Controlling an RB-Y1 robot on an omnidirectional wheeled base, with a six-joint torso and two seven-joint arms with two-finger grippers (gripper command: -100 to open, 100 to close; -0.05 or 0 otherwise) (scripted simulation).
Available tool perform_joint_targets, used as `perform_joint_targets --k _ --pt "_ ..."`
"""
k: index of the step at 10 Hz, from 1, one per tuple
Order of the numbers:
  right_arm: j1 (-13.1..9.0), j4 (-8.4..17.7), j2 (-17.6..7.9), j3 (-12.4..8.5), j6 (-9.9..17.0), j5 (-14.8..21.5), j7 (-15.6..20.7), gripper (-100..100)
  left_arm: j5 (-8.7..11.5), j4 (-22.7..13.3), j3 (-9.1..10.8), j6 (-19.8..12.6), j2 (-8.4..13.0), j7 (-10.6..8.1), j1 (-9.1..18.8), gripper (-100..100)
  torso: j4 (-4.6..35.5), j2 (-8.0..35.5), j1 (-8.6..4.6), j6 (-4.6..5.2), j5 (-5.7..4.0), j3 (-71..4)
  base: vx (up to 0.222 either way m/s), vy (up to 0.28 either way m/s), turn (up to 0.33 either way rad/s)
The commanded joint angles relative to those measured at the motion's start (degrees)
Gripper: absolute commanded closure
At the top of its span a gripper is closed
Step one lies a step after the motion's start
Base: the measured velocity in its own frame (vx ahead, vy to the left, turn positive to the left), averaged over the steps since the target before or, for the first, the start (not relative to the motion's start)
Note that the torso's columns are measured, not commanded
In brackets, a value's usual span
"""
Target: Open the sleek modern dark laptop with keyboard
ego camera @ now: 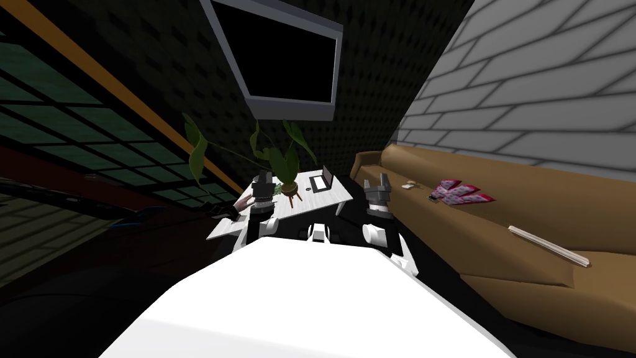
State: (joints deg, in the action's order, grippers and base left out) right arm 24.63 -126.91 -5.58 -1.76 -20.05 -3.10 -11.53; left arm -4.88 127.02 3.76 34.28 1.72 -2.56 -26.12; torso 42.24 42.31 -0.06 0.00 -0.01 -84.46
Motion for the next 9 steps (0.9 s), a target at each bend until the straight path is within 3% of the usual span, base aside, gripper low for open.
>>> perform_joint_targets --k 1,6,7,9 --pt "-1.8 3.0 -1.8 1.5 0.2 -2.7 -4.2 -100 0.0 0.0 0.00 0.0 0.0 0.00 0.0 0 0.0 0.0 0.04 -0.01 0.00 -0.1 -0.054 -0.025 0.011" --pt "-5.8 8.9 -3.2 4.5 0.9 -8.5 -12.0 -100 0.0 0.0 0.00 0.0 0.0 0.00 0.0 0 0.0 -0.1 0.06 -0.01 0.02 -0.1 -0.050 -0.021 0.009" --pt "-5.8 8.9 -3.2 4.5 0.9 -8.5 -12.8 -100 0.0 0.0 0.00 0.0 0.0 0.00 0.0 0 0.0 0.0 0.03 0.00 0.01 -0.1 -0.036 -0.021 0.006" --pt "-8.1 12.3 -3.7 6.3 1.3 -11.8 -16.7 -100 0.0 0.0 0.00 0.0 0.0 0.00 0.0 0 0.0 0.0 0.06 -0.01 0.02 -0.1 -0.041 -0.027 0.014"
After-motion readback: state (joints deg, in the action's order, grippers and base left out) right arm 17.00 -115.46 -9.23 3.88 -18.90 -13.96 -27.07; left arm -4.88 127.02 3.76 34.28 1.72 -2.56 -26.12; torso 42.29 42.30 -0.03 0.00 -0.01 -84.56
